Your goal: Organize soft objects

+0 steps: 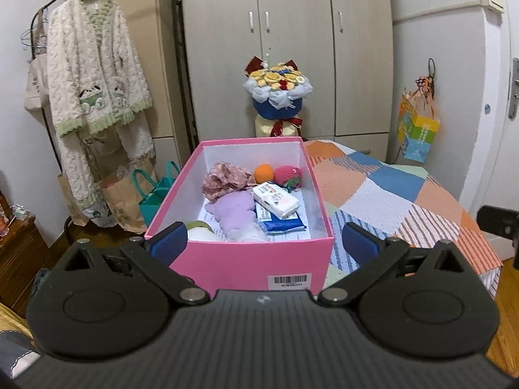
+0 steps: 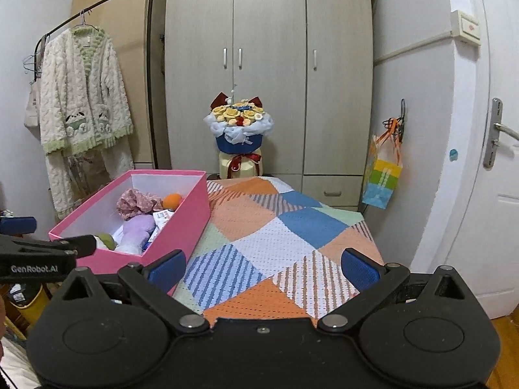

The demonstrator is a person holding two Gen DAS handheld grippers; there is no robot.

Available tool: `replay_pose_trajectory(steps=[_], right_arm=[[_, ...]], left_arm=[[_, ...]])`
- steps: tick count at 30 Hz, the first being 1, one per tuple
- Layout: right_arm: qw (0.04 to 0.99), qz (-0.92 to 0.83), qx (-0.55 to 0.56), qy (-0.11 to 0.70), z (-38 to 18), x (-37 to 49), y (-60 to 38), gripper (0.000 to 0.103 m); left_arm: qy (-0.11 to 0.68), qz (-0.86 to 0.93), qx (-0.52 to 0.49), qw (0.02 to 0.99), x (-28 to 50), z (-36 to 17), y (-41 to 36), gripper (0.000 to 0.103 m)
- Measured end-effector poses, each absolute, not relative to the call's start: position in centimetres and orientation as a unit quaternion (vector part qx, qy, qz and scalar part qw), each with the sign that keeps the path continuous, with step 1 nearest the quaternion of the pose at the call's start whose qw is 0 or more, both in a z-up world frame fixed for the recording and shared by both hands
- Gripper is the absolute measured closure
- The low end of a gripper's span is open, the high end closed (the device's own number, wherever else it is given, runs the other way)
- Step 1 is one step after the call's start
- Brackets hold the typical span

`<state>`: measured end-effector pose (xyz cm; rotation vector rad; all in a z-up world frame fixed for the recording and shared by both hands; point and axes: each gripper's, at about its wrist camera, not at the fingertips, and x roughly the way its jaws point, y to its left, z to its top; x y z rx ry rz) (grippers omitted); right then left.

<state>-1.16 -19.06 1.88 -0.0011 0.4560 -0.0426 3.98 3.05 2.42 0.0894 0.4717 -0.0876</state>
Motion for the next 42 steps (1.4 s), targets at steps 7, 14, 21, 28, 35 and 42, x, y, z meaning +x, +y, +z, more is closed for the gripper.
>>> replay_pose_trajectory(steps=[7,14,21,28,35,42], right_arm=[[0.972,-0.026,0.005,0.232,1.5,-1.3,-19.1,0.0],[0.972,-0.03,0.004,0.233,1.1,-1.3,-19.1,0.0],[0.971,-0.041,0.002,0.234,0.9,-1.3,-19.1,0.0],[0.971,-0.044,0.0,0.236,0.5,-1.4,-19.0,0.0],[0.97,-0.056,-0.011,0.237,0.2,-1.5,-18.8,0.0],[0.97,-0.057,-0.015,0.237,0.1,-1.6,-18.7,0.0]], left_arm=[[0.233,-0.046,0.038,0.971,3.7,2.0,3.3,0.0],[0.232,-0.049,0.037,0.971,3.3,1.8,3.3,0.0],[0.233,-0.05,0.035,0.971,3.4,1.7,3.4,0.0],[0.245,-0.064,0.021,0.967,3.8,1.0,3.5,0.0],[0.243,-0.063,0.027,0.968,3.7,0.5,3.4,0.0],[0.233,-0.066,0.029,0.97,3.3,0.6,3.5,0.0]])
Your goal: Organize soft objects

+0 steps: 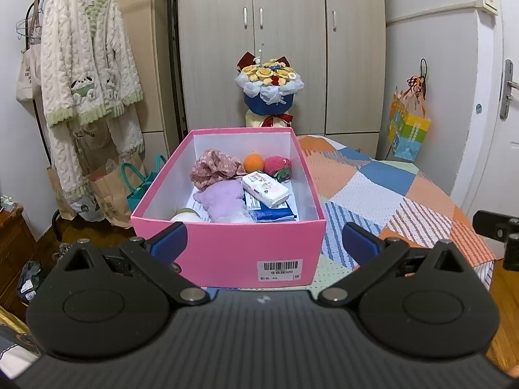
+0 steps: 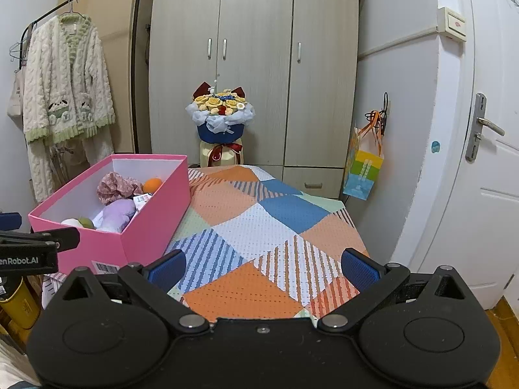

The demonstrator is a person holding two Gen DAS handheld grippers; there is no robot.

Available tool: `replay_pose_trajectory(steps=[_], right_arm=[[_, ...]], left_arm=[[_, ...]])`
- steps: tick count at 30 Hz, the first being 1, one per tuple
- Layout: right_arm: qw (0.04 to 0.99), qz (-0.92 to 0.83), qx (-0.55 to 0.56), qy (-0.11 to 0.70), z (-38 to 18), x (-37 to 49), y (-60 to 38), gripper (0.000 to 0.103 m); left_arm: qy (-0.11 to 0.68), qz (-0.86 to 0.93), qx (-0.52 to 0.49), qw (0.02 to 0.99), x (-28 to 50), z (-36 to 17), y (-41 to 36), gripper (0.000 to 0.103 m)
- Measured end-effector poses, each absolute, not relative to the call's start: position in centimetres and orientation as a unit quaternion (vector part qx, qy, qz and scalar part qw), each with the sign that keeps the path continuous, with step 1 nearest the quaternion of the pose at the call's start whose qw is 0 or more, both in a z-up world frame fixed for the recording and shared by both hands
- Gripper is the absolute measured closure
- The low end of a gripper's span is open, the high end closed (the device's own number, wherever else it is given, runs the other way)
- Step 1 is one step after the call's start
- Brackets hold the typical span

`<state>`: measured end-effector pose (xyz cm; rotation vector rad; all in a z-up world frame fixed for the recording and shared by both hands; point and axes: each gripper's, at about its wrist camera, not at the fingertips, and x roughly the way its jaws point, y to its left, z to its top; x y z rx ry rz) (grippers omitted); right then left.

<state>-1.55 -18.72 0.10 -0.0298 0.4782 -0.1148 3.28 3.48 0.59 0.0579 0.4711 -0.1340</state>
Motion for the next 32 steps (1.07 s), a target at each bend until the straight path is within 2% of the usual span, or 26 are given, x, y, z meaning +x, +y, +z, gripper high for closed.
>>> replay_pose_trajectory(steps=[32], right_arm=[[0.971,-0.044,-0.01,0.234,0.13,-2.31,-18.44,0.0]], left_arm=[[0.215,-0.057,0.036,0.974,2.3,0.81,3.54,0.0]])
